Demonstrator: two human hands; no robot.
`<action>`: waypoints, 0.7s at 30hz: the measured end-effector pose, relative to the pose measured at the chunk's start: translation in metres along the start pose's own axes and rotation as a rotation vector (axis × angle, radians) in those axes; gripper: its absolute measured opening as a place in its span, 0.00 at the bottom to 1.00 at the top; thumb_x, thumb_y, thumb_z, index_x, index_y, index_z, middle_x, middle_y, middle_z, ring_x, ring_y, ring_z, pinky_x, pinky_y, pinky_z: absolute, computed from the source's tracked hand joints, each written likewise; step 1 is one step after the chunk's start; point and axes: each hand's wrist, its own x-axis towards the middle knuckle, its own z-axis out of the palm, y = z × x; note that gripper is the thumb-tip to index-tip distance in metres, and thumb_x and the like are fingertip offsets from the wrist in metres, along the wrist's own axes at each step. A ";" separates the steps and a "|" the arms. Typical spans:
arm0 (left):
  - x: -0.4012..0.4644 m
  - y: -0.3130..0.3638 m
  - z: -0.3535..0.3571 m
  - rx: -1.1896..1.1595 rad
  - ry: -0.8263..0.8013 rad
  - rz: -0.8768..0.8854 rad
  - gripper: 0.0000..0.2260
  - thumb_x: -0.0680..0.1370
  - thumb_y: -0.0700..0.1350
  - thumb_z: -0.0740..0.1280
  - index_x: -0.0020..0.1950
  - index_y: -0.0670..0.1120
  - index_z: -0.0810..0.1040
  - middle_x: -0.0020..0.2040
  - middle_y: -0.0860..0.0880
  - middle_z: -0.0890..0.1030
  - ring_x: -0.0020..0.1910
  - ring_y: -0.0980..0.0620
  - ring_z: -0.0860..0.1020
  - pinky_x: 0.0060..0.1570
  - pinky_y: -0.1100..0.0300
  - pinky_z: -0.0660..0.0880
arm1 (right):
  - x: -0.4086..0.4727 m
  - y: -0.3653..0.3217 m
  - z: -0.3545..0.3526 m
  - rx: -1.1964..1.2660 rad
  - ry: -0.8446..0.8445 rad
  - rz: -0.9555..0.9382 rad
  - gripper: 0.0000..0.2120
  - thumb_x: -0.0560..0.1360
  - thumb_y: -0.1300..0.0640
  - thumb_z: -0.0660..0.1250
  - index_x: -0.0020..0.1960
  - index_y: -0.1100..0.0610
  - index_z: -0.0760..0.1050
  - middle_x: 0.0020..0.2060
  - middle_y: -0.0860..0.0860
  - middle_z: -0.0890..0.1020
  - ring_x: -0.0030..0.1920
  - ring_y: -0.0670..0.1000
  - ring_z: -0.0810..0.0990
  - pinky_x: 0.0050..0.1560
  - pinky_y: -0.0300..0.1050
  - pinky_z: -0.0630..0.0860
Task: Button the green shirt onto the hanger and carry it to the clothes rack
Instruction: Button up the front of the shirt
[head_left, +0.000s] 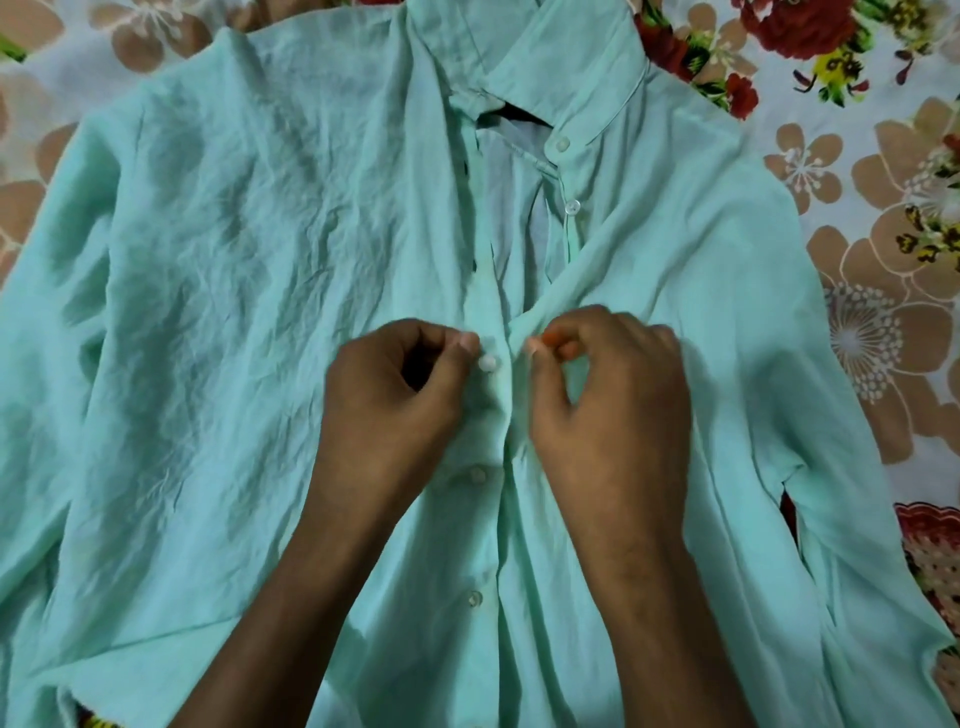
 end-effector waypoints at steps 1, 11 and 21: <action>0.004 0.003 0.001 0.033 0.071 0.091 0.09 0.79 0.49 0.72 0.40 0.49 0.84 0.32 0.55 0.82 0.31 0.60 0.78 0.33 0.67 0.72 | 0.007 0.001 -0.001 -0.010 0.059 -0.046 0.03 0.78 0.60 0.69 0.51 0.55 0.80 0.46 0.49 0.83 0.50 0.54 0.76 0.50 0.40 0.67; 0.047 0.005 0.025 0.557 0.102 0.411 0.13 0.76 0.53 0.71 0.55 0.47 0.78 0.46 0.51 0.80 0.50 0.46 0.77 0.43 0.47 0.77 | 0.032 0.021 0.017 -0.338 -0.082 -0.139 0.09 0.83 0.53 0.63 0.52 0.53 0.81 0.46 0.49 0.82 0.52 0.56 0.75 0.48 0.49 0.66; 0.068 0.017 0.001 0.399 0.049 0.252 0.09 0.74 0.46 0.76 0.40 0.41 0.84 0.33 0.43 0.81 0.34 0.45 0.79 0.37 0.52 0.76 | 0.039 0.020 0.013 -0.095 -0.057 0.065 0.07 0.77 0.61 0.71 0.53 0.52 0.83 0.46 0.49 0.85 0.50 0.54 0.81 0.48 0.48 0.77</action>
